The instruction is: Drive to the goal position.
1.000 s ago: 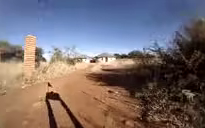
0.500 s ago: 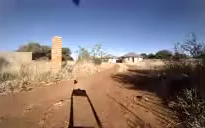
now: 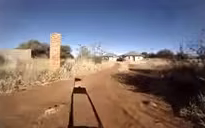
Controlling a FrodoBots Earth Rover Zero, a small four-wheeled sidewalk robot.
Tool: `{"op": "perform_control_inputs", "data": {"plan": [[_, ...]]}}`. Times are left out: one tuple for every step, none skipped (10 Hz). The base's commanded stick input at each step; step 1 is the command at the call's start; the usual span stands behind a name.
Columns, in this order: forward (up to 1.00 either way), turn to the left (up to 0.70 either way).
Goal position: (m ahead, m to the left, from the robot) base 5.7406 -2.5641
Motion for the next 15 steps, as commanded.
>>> {"op": "perform_control_inputs", "data": {"plan": [[0.50, 0.00], [0.50, 0.00], [0.50, 0.00], [0.50, 0.00], [0.50, 0.00], [0.50, 0.00], [0.50, 0.00], [0.50, 0.00], [0.50, 0.00], [0.50, 0.00], [0.50, 0.00], [0.50, 0.00], [0.50, 0.00], [0.50, -0.28], [0.50, -0.50]]}}
